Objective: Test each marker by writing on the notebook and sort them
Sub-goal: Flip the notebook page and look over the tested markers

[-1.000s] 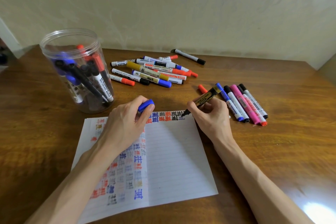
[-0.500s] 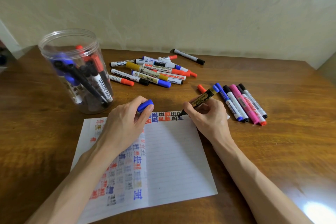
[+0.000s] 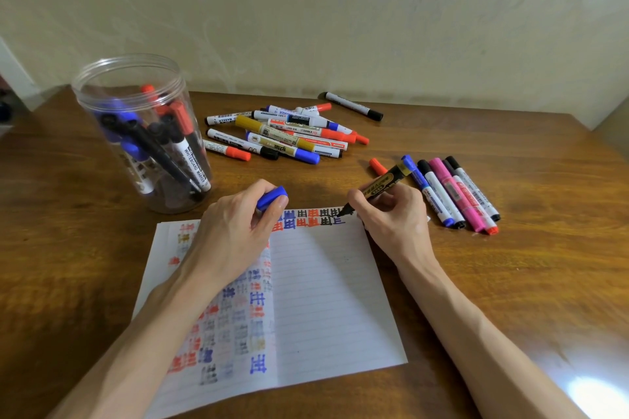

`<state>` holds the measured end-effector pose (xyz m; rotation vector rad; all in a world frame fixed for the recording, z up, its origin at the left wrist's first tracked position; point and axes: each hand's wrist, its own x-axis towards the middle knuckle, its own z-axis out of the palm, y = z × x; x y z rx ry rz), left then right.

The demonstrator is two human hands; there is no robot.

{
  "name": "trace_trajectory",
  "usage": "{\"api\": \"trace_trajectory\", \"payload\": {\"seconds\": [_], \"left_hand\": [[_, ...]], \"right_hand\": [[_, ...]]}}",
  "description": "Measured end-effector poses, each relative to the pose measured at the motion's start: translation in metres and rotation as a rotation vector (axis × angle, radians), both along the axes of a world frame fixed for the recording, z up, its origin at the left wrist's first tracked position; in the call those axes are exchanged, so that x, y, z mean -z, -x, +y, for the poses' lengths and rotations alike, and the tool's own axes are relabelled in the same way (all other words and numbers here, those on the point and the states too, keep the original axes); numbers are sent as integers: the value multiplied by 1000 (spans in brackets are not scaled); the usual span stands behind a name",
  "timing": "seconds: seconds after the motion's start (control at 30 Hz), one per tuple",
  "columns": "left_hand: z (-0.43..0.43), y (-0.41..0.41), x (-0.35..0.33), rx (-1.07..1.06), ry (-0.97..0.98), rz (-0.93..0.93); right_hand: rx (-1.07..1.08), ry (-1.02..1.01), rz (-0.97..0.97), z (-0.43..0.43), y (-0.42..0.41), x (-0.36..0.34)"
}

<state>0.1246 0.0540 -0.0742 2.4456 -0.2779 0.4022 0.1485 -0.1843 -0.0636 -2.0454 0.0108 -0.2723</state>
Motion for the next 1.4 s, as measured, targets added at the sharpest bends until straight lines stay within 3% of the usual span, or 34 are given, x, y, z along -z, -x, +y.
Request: {"api": "trace_trajectory", "payload": {"seconds": [0.83, 1.1, 1.23, 1.4], "left_hand": [[-1, 1, -2, -12, -10, 5], [-1, 1, -3, 34, 52, -50], [-3, 3, -8, 146, 84, -29], [-6, 7, -13, 185, 190, 34]], "right_hand": [[-9, 41, 48, 1, 2, -4], [119, -272, 128, 1, 1, -9], [46, -424, 137, 3, 4, -12], [-113, -443, 154, 4, 7, -17]]}}
